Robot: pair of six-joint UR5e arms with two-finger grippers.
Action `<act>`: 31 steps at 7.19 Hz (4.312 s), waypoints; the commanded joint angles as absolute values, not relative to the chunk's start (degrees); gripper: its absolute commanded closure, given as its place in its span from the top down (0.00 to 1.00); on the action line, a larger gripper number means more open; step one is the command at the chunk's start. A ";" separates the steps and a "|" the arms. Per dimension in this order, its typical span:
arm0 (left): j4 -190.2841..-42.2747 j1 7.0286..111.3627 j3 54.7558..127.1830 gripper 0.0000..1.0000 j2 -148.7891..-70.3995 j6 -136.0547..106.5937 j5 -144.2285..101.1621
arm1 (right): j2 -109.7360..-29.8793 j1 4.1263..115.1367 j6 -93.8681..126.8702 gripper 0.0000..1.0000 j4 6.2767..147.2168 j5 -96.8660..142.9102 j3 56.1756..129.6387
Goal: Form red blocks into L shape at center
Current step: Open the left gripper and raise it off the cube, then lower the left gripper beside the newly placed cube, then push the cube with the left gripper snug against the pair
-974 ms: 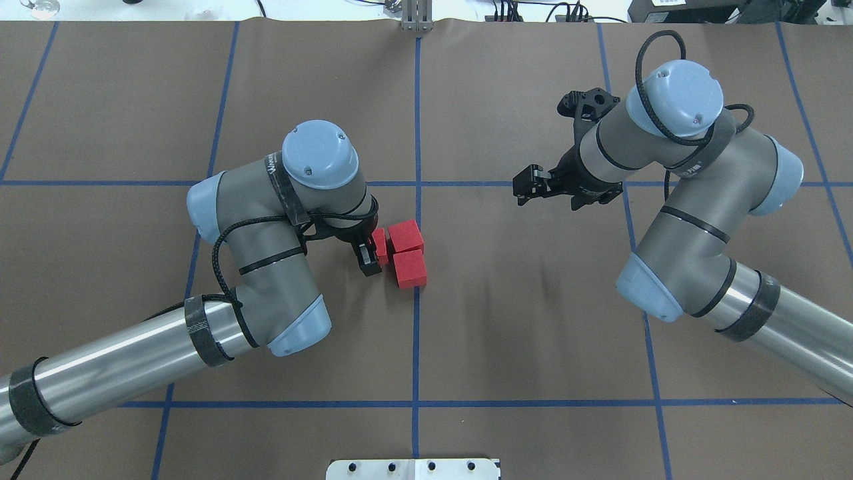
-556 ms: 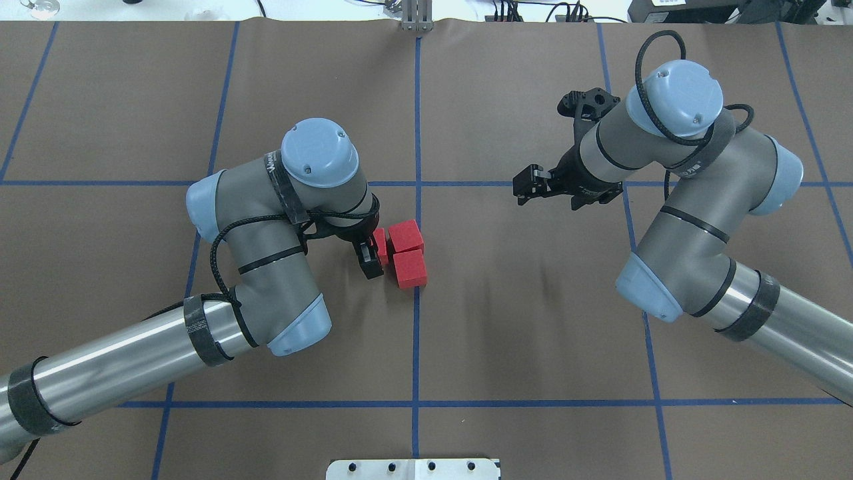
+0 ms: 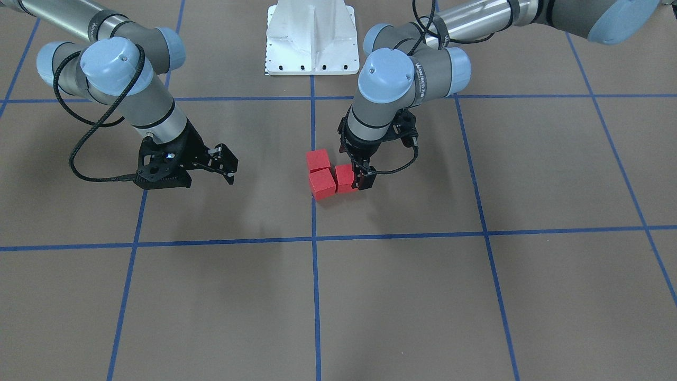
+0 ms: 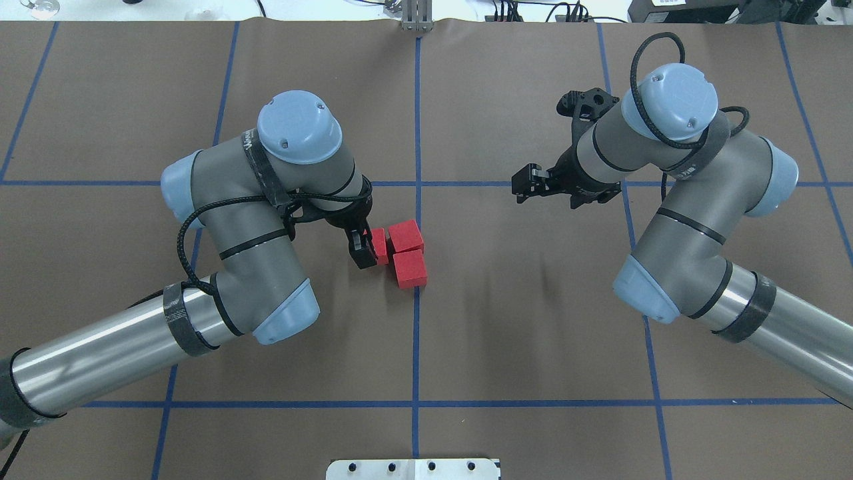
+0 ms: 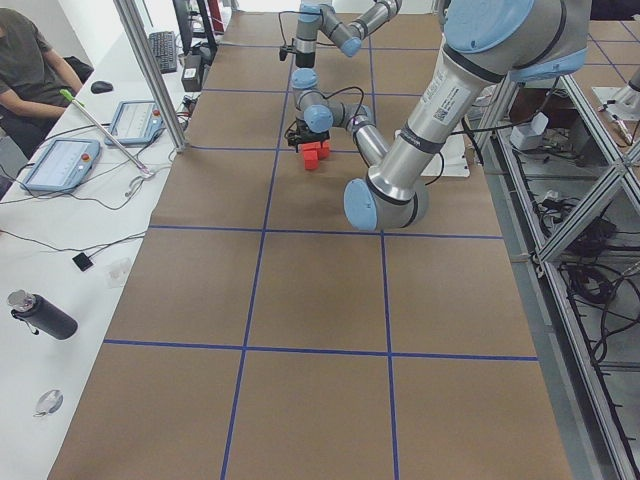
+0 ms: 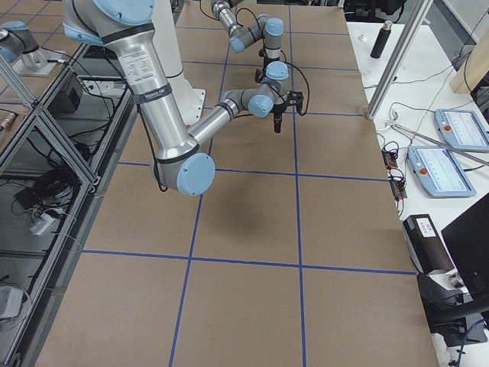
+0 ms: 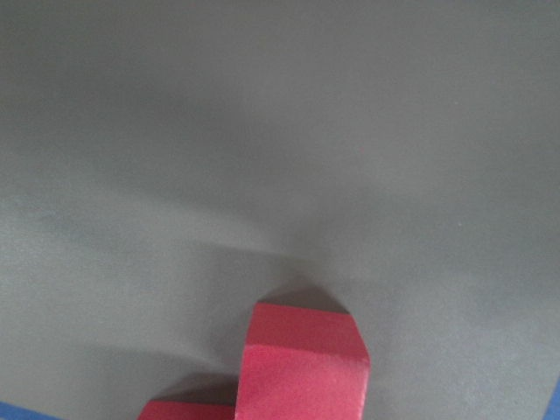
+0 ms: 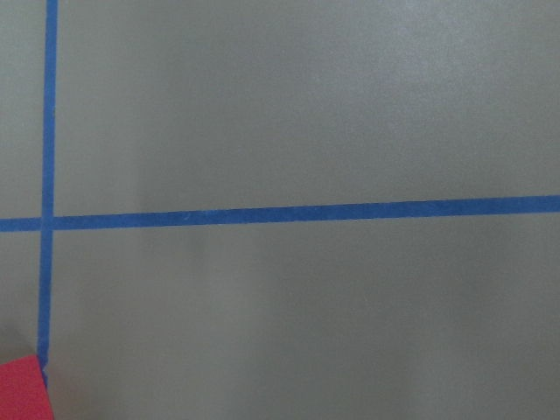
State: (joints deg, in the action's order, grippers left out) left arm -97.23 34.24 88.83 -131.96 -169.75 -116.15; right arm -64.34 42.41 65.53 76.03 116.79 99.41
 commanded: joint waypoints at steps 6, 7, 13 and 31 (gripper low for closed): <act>-95.20 24.52 104.76 1.00 -119.45 -130.53 -103.80 | -64.34 42.45 65.57 0.99 76.03 116.72 99.49; -91.53 24.26 104.50 1.00 -119.62 -121.47 -103.89 | -64.34 42.45 65.57 0.99 76.03 116.72 99.49; -88.86 27.32 99.94 1.00 -122.15 -105.38 -103.54 | -64.60 42.71 65.74 0.99 76.03 116.72 99.84; -89.21 28.92 92.55 1.00 -128.67 -106.44 -104.15 | -64.69 42.71 65.74 0.99 76.03 116.72 99.75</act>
State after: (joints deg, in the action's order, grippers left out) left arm -89.32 28.92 92.55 -128.44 -106.44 -104.08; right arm -64.69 42.71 65.67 76.03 116.72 99.68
